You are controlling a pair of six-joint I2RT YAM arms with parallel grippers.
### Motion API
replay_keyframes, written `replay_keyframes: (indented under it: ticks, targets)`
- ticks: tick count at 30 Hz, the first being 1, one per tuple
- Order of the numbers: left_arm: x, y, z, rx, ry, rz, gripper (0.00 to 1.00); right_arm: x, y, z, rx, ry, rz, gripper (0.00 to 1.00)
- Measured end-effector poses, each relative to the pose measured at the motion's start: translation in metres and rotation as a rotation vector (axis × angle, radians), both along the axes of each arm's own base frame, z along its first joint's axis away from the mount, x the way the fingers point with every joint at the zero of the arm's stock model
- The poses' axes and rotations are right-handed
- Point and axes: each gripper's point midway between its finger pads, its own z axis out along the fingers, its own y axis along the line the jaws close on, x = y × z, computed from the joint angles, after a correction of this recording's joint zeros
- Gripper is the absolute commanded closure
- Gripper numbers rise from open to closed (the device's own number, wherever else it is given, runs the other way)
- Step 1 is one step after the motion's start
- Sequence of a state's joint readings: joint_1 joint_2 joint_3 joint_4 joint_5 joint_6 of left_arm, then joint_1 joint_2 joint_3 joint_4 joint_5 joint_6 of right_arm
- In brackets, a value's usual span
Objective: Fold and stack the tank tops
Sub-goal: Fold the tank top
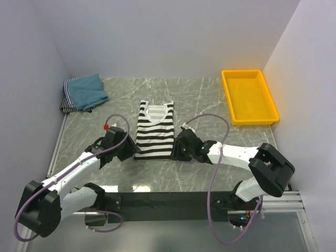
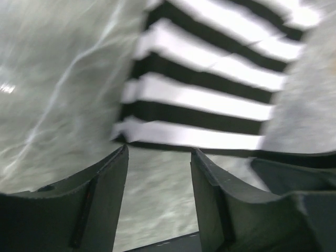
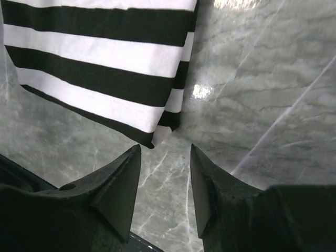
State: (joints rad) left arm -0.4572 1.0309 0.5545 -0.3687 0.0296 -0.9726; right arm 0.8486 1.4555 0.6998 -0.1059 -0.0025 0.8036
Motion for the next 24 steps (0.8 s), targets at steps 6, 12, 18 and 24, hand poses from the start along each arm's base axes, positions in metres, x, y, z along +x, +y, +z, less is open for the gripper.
replay_keyframes:
  ticks: [6,12,18,24]
  targets:
    - [-0.032,0.016,-0.046,0.058,0.115,-0.001,0.41,-0.003,0.006,-0.003,0.054,0.017,-0.030,0.49]
    - [-0.032,0.016,-0.050,0.055,0.109,0.000,0.40,-0.007,0.009,-0.005,0.088,0.030,-0.056,0.48]
    - [-0.029,0.014,-0.051,0.036,0.093,0.013,0.42,-0.005,0.012,-0.006,0.130,0.036,-0.105,0.50]
    - [-0.024,0.012,-0.051,0.026,0.080,0.022,0.43,-0.007,0.008,-0.017,0.144,0.055,-0.151,0.55]
